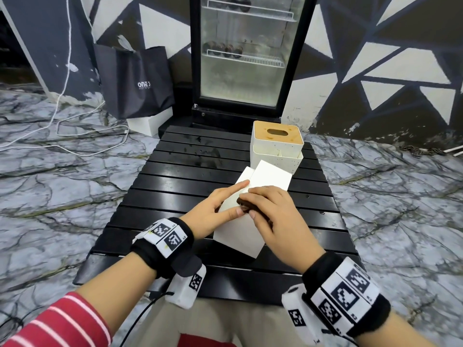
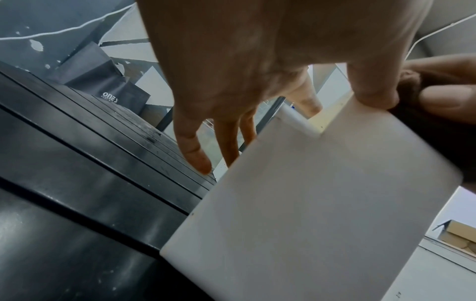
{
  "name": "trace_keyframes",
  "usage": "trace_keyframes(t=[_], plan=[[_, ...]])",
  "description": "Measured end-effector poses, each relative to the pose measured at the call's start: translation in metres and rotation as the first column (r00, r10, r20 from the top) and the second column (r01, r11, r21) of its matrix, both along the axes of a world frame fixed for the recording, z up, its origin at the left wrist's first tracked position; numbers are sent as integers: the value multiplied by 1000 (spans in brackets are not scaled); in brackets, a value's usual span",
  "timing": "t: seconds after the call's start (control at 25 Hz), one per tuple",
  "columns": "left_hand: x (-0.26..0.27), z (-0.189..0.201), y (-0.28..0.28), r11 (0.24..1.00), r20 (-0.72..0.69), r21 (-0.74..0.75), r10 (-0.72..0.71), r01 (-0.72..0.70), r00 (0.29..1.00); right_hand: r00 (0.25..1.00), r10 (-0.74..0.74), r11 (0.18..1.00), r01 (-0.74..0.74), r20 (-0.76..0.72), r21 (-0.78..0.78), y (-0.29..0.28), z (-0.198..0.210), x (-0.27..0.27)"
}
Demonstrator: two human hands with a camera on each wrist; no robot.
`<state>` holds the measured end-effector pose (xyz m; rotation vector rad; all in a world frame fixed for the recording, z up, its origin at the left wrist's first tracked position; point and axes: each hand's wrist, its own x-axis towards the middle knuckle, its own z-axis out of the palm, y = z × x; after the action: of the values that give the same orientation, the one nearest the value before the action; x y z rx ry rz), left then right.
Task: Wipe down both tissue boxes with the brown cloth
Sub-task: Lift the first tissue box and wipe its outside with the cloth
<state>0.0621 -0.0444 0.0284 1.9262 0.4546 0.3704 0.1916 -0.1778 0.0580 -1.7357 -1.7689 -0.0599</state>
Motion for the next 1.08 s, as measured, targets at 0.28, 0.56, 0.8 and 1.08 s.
trace_keyframes(t=[0.28, 0.56, 0.8, 1.08], plan=[[1, 3, 0, 995, 46, -100, -8, 12, 999, 995, -5, 998, -3, -104, -68, 22, 8, 33], [1, 2, -1, 992, 28, -125, 37, -33, 999, 984, -87, 990, 69, -157, -120, 42, 14, 58], [2, 4, -2, 990, 27, -132, 46, -42, 999, 967, -162, 979, 132, -197, -157, 60, 18, 74], [1, 1, -6, 996, 14, -75, 57, -55, 998, 972, -162, 982, 143, -169, -120, 47, 10, 58]])
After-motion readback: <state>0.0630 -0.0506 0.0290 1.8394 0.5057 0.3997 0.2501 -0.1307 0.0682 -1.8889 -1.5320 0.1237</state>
